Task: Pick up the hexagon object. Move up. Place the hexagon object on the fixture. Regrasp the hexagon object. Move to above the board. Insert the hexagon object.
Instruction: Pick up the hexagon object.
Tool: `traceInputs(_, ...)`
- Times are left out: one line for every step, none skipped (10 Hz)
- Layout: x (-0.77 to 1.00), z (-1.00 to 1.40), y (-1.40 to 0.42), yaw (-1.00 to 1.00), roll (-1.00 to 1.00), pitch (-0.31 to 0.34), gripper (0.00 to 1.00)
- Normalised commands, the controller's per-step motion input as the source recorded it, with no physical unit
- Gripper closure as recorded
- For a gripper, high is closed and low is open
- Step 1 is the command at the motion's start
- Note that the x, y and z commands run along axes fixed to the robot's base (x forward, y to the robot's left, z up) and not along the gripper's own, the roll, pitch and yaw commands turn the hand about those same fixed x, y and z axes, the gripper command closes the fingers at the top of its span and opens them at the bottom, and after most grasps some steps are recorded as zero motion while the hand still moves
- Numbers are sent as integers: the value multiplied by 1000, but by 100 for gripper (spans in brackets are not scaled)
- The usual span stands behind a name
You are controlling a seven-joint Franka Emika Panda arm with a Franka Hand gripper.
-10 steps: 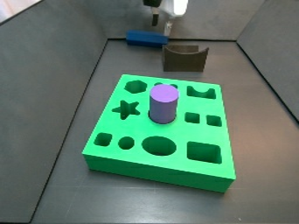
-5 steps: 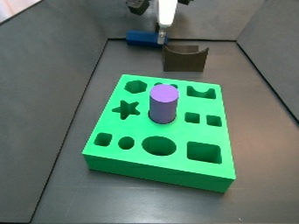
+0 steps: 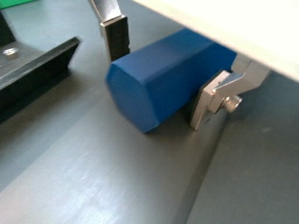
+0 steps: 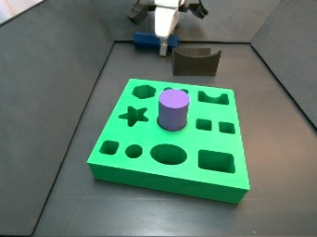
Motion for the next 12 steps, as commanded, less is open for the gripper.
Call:
traceInputs(6, 0, 0, 0, 0, 26, 0)
traceInputs(0, 0, 0, 0, 0, 0, 0)
traceInputs(0, 0, 0, 0, 0, 0, 100)
traceInputs(0, 0, 0, 0, 0, 0, 100)
traceInputs(0, 0, 0, 0, 0, 0, 100)
traceInputs(0, 0, 0, 0, 0, 0, 100)
traceInputs(0, 0, 0, 0, 0, 0, 100)
traceInputs(0, 0, 0, 0, 0, 0, 100)
traceInputs(0, 0, 0, 0, 0, 0, 100)
traceInputs(0, 0, 0, 0, 0, 0, 100)
traceInputs(0, 0, 0, 0, 0, 0, 100)
traceInputs(0, 0, 0, 0, 0, 0, 100)
